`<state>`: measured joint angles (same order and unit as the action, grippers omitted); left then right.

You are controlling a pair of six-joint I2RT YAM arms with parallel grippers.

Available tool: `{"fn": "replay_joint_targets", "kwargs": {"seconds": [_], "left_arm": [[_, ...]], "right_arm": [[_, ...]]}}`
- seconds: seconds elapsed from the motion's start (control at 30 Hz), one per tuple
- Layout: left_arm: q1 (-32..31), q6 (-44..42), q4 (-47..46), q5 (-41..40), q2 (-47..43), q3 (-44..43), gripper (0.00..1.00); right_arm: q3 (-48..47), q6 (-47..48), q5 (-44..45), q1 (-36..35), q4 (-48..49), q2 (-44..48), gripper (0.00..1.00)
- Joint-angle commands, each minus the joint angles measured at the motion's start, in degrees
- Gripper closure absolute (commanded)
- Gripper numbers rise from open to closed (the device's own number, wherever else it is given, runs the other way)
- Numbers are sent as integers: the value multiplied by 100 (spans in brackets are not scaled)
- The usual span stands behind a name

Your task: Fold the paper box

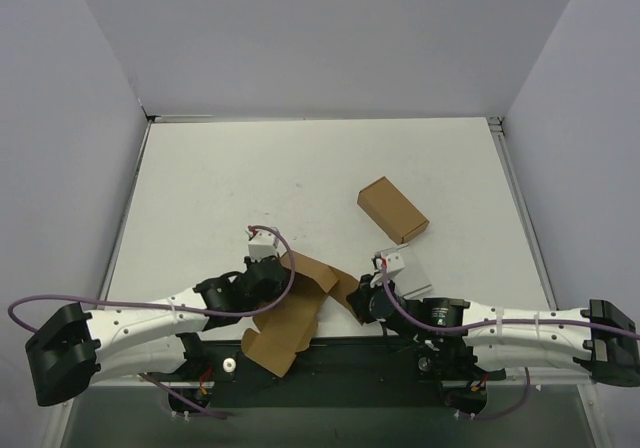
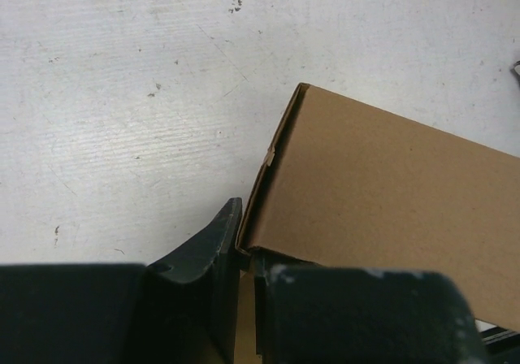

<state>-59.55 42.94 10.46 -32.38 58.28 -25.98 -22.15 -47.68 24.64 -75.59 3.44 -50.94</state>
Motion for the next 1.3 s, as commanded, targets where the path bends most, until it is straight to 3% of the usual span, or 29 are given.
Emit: {"fn": "replay_joint_targets", "kwargs": {"seconds": [0.0, 0.2, 0.3, 0.33, 0.43, 0.57, 0.7, 0.87, 1.07, 1.27], "left_arm": [[128, 382, 248, -1438, 210, -153, 100], [-144, -180, -955, -779, 377, 40, 100], [-241, -58, -575, -891, 377, -21, 100], [-259, 21, -406, -988, 360, -48, 100], [-417, -22, -124, -1200, 350, -65, 100], [-794, -75, 245, -1569, 473, -153, 100], [-988, -110, 334, -1692, 658, -162, 100], [-1234, 118, 483, -1929, 860, -215, 100], [-1515, 540, 633, -2210, 1124, -303, 100], [-1709, 848, 720, -2316, 1300, -408, 100]], "right_arm": [[-149, -242, 392, -96, -828, -48, 100], [-53, -233, 445, -70, -687, -118, 100], [0, -250, 418, -17, -731, 57, 73], [0, -233, 427, -26, -748, 136, 50], [-122, -198, 480, -43, -1090, 479, 33], [-526, -259, 699, -131, -1871, 1014, 31], [-746, -444, 568, -131, -1865, 1323, 31], [-1027, -706, -73, -79, -970, 806, 31], [-993, -1155, -1145, 553, 383, -170, 32], [-852, -1375, -1339, 967, 1106, -619, 33]]}}
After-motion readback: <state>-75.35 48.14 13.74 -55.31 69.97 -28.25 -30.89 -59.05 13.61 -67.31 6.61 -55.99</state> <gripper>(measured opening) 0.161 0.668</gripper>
